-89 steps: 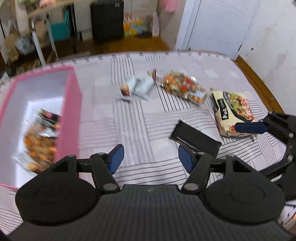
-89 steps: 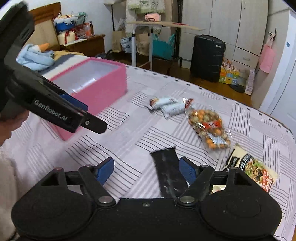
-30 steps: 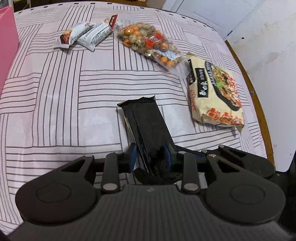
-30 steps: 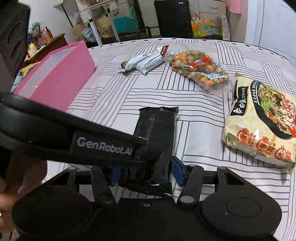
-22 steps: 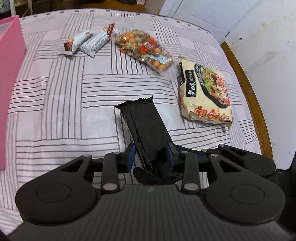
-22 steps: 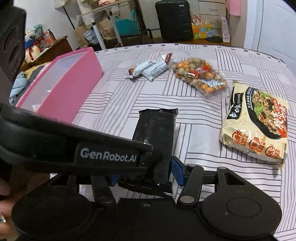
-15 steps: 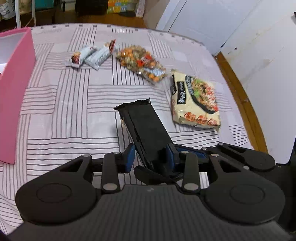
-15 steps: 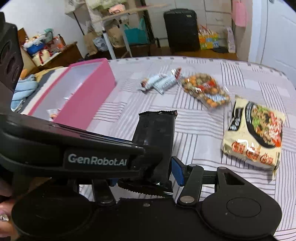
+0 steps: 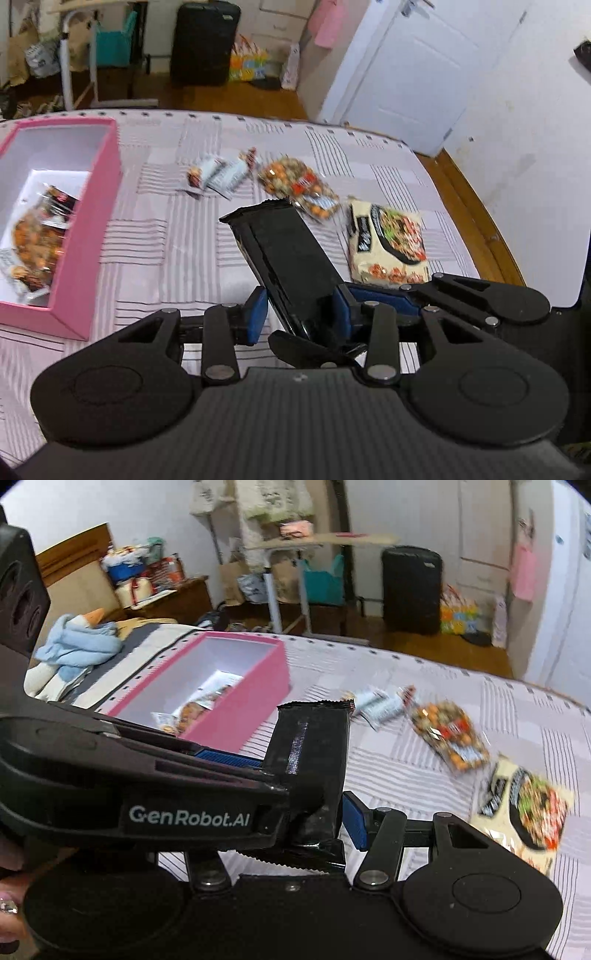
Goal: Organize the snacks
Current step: 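Lift the black cracker pack with the left tool and carry it over the box, then lower the cracker pack into the pink box and open the left tool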
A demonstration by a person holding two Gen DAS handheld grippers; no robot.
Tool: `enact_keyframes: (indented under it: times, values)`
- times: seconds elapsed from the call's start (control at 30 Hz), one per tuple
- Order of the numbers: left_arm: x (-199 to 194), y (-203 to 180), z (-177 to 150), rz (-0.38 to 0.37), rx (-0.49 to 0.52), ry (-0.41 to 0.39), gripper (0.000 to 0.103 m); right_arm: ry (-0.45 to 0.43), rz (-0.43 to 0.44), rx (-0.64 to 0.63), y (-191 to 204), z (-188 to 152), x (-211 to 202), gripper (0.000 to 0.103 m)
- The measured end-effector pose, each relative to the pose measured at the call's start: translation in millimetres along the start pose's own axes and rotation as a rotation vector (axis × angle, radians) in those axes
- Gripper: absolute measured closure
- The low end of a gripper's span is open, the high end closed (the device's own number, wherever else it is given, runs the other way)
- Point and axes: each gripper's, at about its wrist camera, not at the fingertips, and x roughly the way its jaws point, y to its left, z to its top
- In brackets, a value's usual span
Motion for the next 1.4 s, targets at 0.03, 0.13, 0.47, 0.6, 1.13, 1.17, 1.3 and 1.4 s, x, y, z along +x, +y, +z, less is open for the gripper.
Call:
enact_keyframes:
  times: [0.03,0.13,0.47,0.6,1.13,1.17,1.3,1.4]
  values:
    - [-7,4,1,0.008,-0.006,-0.014,0.066,-0.003,0.007,-0.017,5,4,0,0.042]
    - [-26,16,4,0.034,-0.024,-0.047,0.066,-0.013,0.028,-0.076,24,18,2,0.042]
    - [-74,80,24,0.149,-0.083,-0.176,0.065,-0.066,0.132,-0.195,77,75,38,0.042]
    - [-76,115,38,0.221,-0.128,-0.202,0.063,-0.103,0.203,-0.188,89,91,68,0.042]
    - [-21,223,39,0.307,-0.285,-0.178,0.055,-0.093,0.35,-0.211,111,81,171,0.036]
    - [-18,224,36,0.308,-0.288,-0.176,0.055,-0.084,0.358,-0.204,110,80,174,0.035]
    - [-6,233,32,0.288,-0.299,-0.172,0.055,-0.077,0.328,-0.225,113,77,184,0.034]
    - [-2,235,27,0.282,-0.307,-0.162,0.056,-0.073,0.314,-0.228,112,76,184,0.033]
